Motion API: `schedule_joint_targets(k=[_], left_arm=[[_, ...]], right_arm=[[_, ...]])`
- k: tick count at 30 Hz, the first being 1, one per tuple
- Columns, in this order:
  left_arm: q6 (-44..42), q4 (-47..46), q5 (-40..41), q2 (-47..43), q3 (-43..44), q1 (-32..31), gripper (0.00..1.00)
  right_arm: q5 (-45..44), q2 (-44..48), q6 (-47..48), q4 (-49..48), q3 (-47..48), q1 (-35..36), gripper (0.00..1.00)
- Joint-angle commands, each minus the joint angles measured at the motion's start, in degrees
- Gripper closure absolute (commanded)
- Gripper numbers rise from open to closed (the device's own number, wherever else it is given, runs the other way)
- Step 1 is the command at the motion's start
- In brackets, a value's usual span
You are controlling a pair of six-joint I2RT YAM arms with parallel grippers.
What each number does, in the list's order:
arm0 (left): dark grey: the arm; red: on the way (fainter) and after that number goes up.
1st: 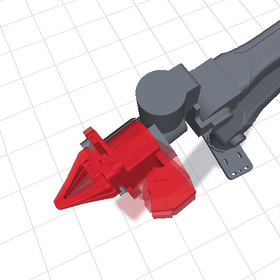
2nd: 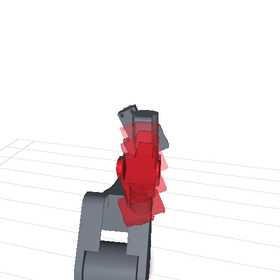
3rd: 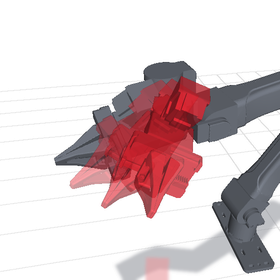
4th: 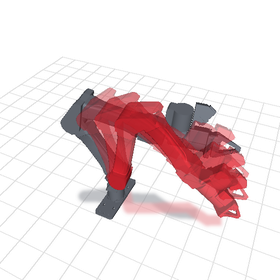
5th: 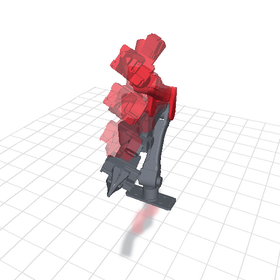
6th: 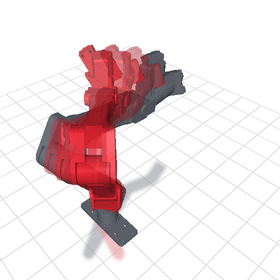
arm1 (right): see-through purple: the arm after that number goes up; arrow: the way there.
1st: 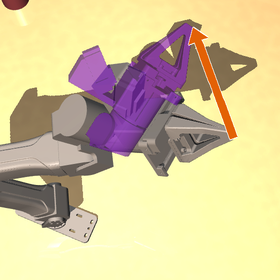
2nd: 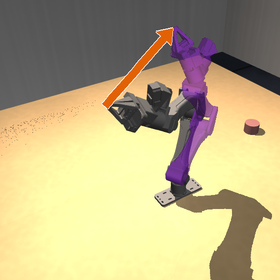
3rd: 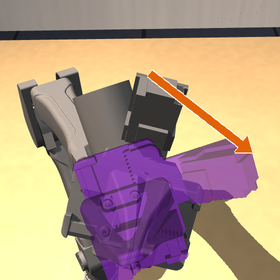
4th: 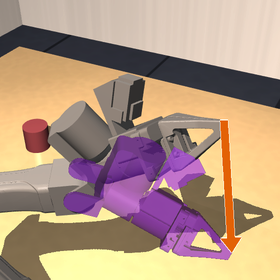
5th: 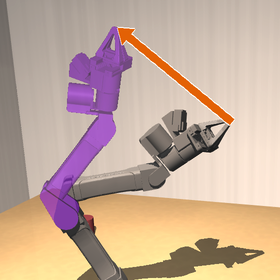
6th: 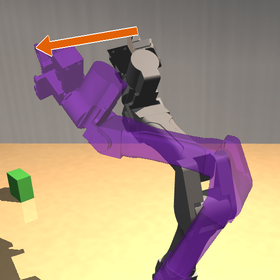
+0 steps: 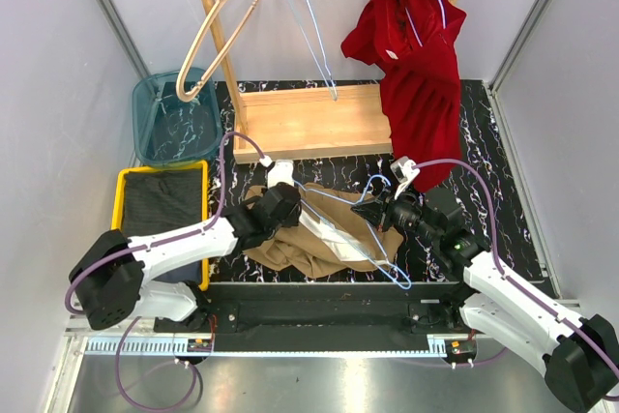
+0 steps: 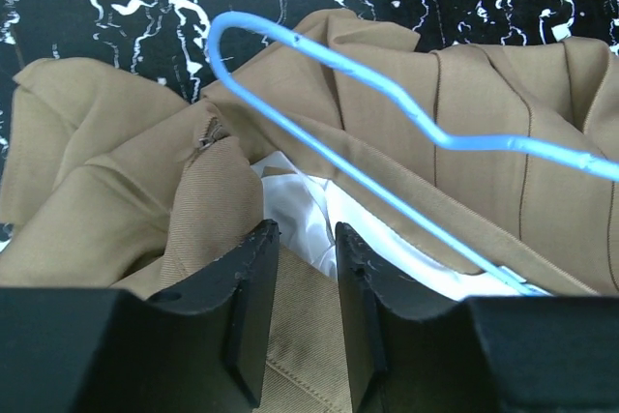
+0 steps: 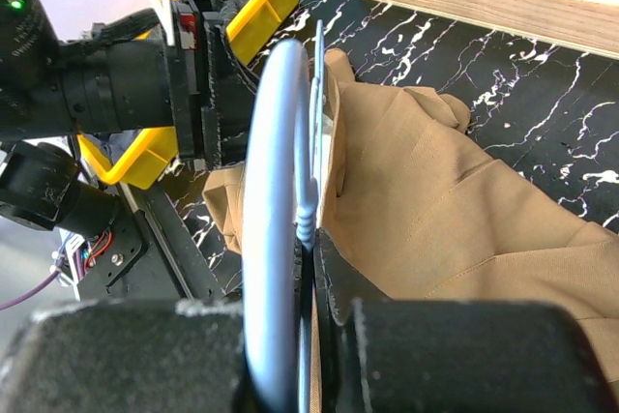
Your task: Place the skirt on the hanger
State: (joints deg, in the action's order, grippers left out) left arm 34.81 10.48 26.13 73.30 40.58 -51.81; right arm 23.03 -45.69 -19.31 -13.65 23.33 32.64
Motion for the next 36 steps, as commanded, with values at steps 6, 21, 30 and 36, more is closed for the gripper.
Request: schedule_joint_targets(k=[6,21,30,36], left_arm=[[0.1,-6.7,-0.8,4.7,2.4,0.0,0.65],[-0.2,-7.6,0.4,8.1,4.8,-0.1,0.69],[-0.1,-8.5,-0.5,9.1,5.3,-0.1,0.7],[-0.1,-8.3,-0.7,10.5,5.4,-0.1,0.81]], right_arm=[[-0.4,1.0,0.3,-1.2,0.4,0.6,1.0],[-0.2,1.1,0.3,-0.9,0.2,0.7,1.0],[-0.3,1.2,0.4,-0.9,0.1,0.6,1.0],[-0.4,1.2,0.5,-0.9,0.1,0.7,1.0]])
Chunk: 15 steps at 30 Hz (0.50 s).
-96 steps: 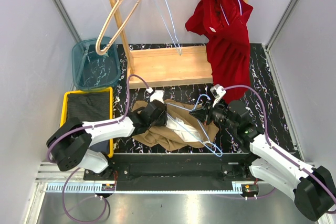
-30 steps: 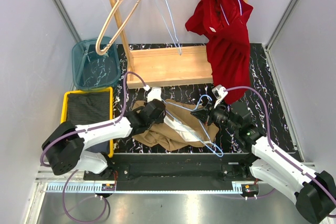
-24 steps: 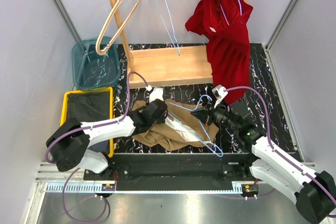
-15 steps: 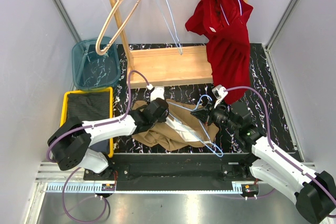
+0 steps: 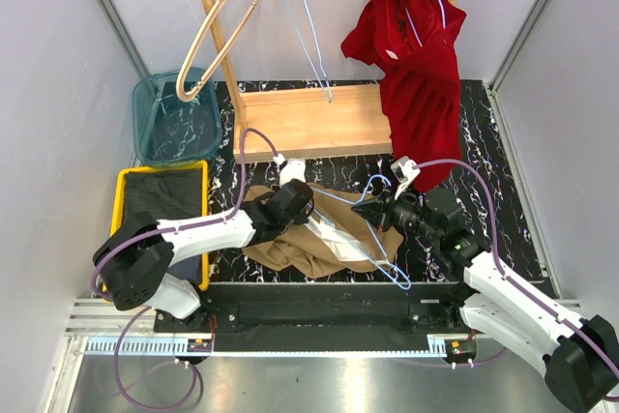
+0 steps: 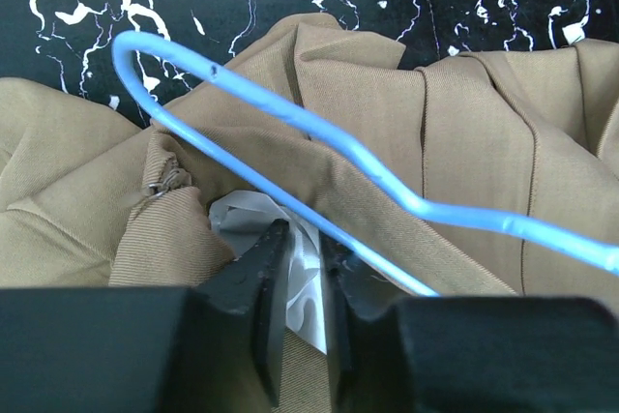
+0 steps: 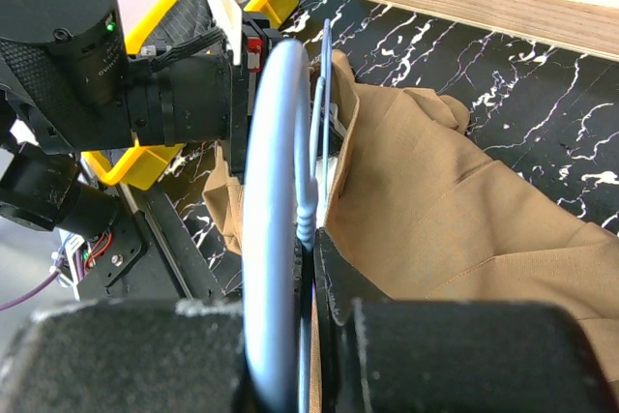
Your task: Place the skirt on the hanger
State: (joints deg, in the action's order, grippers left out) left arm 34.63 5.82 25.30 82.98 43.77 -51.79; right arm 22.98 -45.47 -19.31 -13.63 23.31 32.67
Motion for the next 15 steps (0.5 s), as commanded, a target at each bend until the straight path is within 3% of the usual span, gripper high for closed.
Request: schedule_joint_targets(k=[1,5,15], left_arm=[[0.1,-3.7,0.1,1.0,2.2,-0.2,0.82],[0.6,-2.8,1.2,0.7,2.5,-0.2,0.91],[-2.0,2.9,5.0,-8.1,3.3,-0.1,0.94]], right_arm=[[-0.3,1.0,0.4,-0.9,0.2,0.6,1.0],[-0.3,0.9,0.4,-0.8,0.1,0.6,1.0],[-0.6,0.6,0.8,-0.7,0.1,0.6,1.0]])
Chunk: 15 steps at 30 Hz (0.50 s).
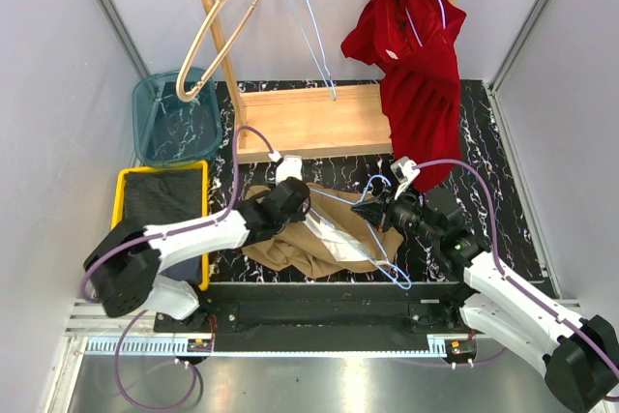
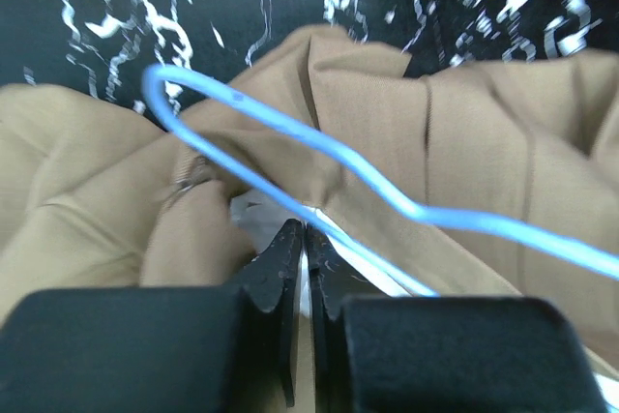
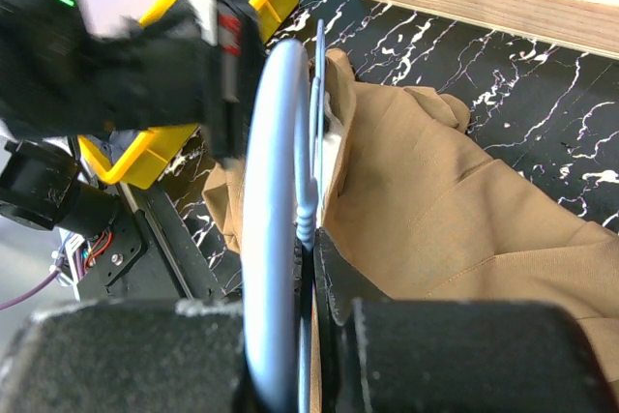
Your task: Place the skirt on the hanger
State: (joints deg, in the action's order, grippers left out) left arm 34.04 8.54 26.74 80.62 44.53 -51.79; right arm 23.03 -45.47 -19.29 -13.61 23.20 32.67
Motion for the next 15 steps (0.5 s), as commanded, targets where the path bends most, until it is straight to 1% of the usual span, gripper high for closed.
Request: schedule_joint_targets(k=[1,6,9,15], left_arm=[[-1.5,0.3,3.7,-7.0,2.5,0.2,0.94],[-1.3,1.5,3.8,-9.2,1.7,1.1,0.95],[-1.4,2.1,3.5,-9.9,0.9,2.6,1.0],[-3.3,2.7,2.7,-12.7,-0.9,6.0,1.0]], right_arm=[[-0.6,0.6,0.8,-0.7,0.1,0.6,1.0],[0.3,1.1,1.3,0.0,0.2,0.6,1.0],[1.0,1.6,1.7,0.8,0.2,0.6,1.0],[2.2,3.8,1.4,2.5,-0.3,0.6,1.0]])
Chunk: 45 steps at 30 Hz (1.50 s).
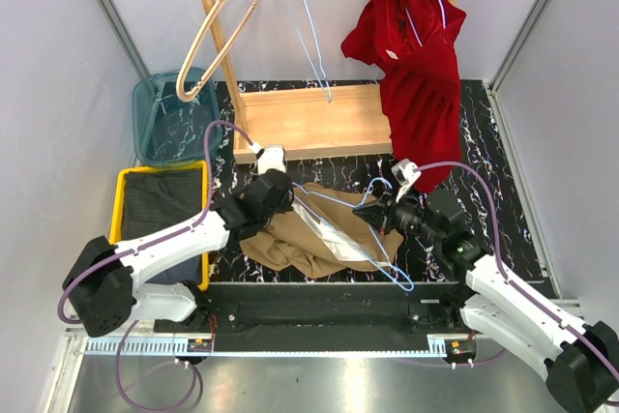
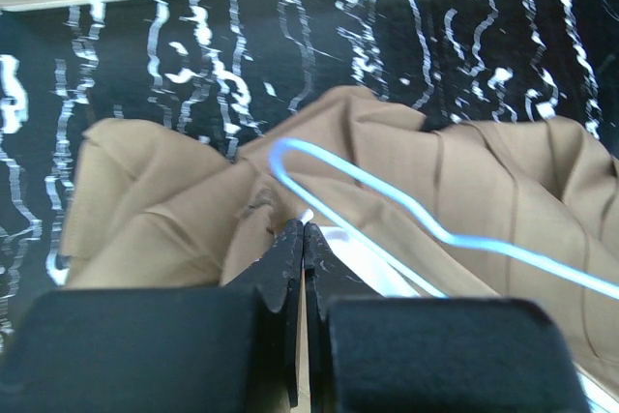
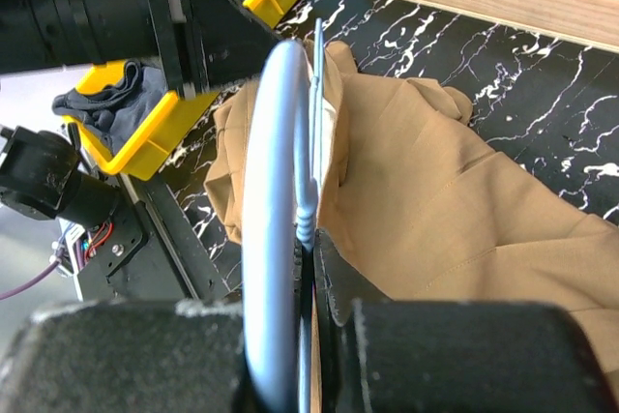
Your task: Place the skirt on the hanger
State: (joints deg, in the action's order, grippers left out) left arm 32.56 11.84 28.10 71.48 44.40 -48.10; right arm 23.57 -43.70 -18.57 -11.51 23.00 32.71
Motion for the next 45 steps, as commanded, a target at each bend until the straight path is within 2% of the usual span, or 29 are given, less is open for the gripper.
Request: schedule_joint_targets(k=[1,10,17,29,37,45], left_arm=[[-2.3,-0.7,1.1,-4.0,-1.1,2.8,1.0],[-3.9,-1.1,-1.3,-5.0,-2.7,5.5,1.0],[-5.1,-1.7,-2.7,-4.8,-2.0,5.7,1.0],[-10.5,-2.6,-14.5,-5.5,-2.7,5.7,1.0],[-11.5,-2.4,-15.5,-6.1,-2.8,5.7,1.0],[-11.3,-2.4,-13.9,-6.6,-2.4,5.7,1.0]], right_arm=[[1.8,2.3,0.6,1.1,-0.1,0.6,1.0],[5.3,3.5,0.5,3.6,-0.1,0.8,1.0],[7.4,0.1,1.1,3.6,1.0,2.2,1.0],[-0.7,-3.5,2.7,0.5,2.9,5.3,1.0],[-6.4,2.3,4.2,2.9,3.2,5.3,1.0],[-3.2,1.6,4.2,2.6,3.2,5.3,1.0]])
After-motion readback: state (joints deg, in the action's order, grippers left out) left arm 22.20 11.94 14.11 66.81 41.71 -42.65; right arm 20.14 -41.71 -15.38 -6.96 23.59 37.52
